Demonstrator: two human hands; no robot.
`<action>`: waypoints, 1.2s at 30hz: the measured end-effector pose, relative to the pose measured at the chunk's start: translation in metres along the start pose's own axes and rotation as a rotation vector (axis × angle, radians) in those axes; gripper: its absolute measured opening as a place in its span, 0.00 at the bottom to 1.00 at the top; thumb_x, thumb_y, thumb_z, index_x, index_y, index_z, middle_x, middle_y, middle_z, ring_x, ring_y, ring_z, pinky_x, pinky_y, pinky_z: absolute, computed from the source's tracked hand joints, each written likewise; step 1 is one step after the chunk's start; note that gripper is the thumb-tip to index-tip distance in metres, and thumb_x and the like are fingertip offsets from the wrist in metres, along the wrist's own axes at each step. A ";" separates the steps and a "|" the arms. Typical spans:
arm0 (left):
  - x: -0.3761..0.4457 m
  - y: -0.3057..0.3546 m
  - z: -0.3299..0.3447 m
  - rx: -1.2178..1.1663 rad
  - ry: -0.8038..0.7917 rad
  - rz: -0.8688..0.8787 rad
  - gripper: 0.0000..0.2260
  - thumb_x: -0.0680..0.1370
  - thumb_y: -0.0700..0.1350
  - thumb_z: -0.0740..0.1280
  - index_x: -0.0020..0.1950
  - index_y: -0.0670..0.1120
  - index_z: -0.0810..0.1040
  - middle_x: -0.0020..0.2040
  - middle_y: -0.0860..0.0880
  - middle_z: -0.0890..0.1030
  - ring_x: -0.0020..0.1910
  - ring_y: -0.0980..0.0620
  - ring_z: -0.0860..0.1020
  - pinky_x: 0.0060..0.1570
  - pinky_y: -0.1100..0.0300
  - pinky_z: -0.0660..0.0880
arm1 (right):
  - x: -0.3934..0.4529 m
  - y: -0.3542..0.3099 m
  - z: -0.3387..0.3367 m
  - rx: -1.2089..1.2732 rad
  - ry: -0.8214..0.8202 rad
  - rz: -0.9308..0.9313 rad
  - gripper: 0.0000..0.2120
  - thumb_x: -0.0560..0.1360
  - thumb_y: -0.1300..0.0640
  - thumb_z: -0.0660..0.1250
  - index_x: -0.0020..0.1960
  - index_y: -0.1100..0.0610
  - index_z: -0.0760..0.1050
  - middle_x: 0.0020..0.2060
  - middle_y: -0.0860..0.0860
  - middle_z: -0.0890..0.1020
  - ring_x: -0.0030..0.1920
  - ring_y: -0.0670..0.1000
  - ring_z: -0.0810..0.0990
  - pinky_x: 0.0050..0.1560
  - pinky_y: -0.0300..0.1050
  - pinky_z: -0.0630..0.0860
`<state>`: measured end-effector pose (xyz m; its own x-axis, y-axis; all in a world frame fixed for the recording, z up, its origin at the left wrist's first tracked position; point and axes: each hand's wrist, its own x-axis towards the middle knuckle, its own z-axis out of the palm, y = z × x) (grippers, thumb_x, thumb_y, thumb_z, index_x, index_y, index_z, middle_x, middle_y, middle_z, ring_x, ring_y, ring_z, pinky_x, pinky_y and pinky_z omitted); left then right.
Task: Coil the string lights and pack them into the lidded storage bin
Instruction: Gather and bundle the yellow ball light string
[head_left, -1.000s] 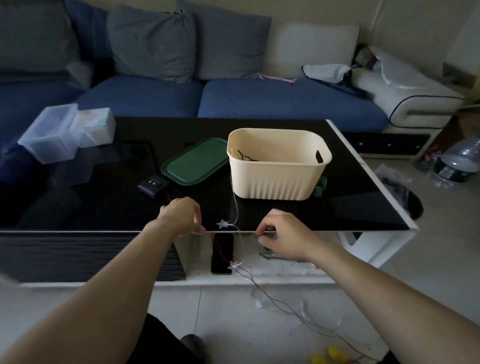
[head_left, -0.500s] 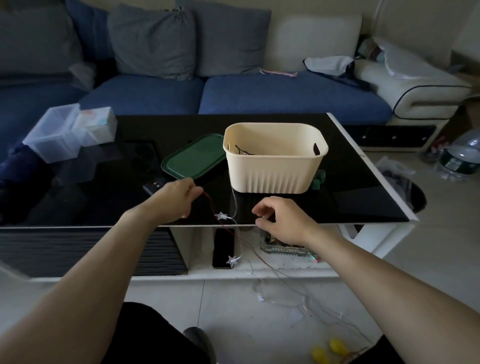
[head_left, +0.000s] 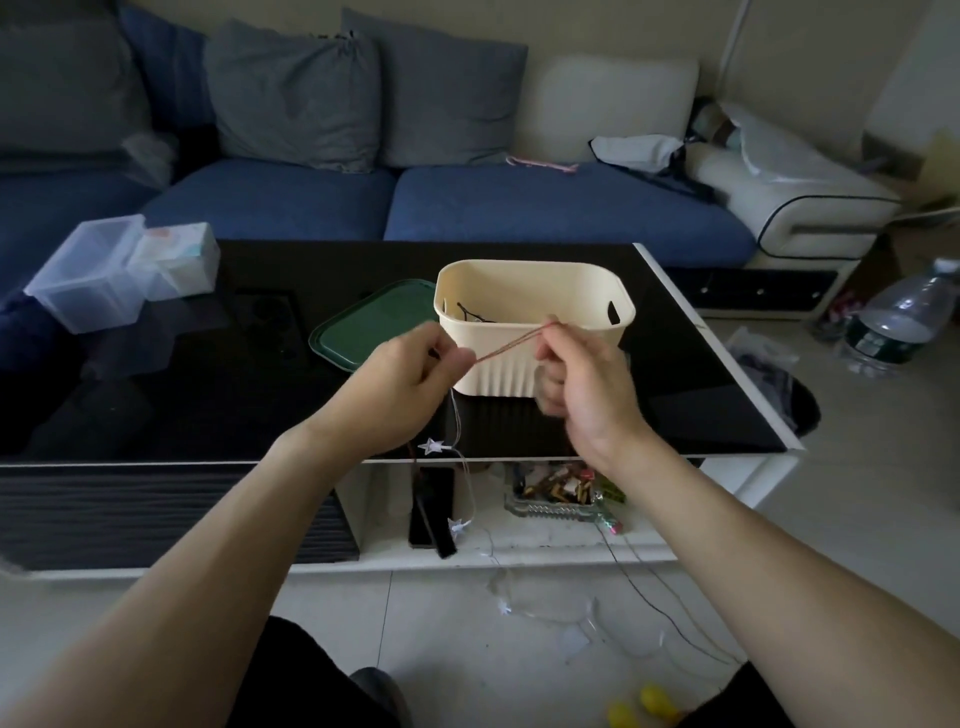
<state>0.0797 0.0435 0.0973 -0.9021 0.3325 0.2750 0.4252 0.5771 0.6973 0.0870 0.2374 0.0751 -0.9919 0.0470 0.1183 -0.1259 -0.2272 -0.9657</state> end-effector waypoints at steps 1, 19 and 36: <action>0.000 0.000 0.005 -0.034 -0.089 -0.057 0.13 0.83 0.51 0.61 0.44 0.45 0.76 0.28 0.46 0.72 0.25 0.56 0.67 0.27 0.62 0.66 | 0.002 -0.005 -0.004 0.004 0.061 -0.028 0.19 0.84 0.58 0.60 0.34 0.57 0.70 0.21 0.46 0.62 0.20 0.45 0.58 0.22 0.35 0.57; 0.008 -0.009 0.047 -1.110 -0.425 -0.537 0.11 0.80 0.40 0.54 0.39 0.46 0.70 0.24 0.54 0.56 0.25 0.56 0.50 0.23 0.63 0.49 | 0.002 -0.010 -0.109 0.082 0.269 0.504 0.16 0.79 0.51 0.66 0.35 0.54 0.69 0.23 0.45 0.61 0.22 0.45 0.58 0.24 0.39 0.57; 0.018 0.006 0.080 -1.217 -0.473 -0.574 0.19 0.83 0.43 0.53 0.69 0.33 0.67 0.60 0.34 0.80 0.59 0.39 0.81 0.53 0.51 0.81 | -0.051 0.009 -0.040 -1.216 -0.633 0.173 0.12 0.83 0.54 0.61 0.44 0.48 0.80 0.36 0.44 0.78 0.38 0.45 0.78 0.41 0.46 0.75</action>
<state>0.0716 0.1130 0.0538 -0.7130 0.6292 -0.3093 -0.5295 -0.1941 0.8258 0.1377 0.2722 0.0514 -0.8734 -0.4151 -0.2546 -0.2315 0.8139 -0.5329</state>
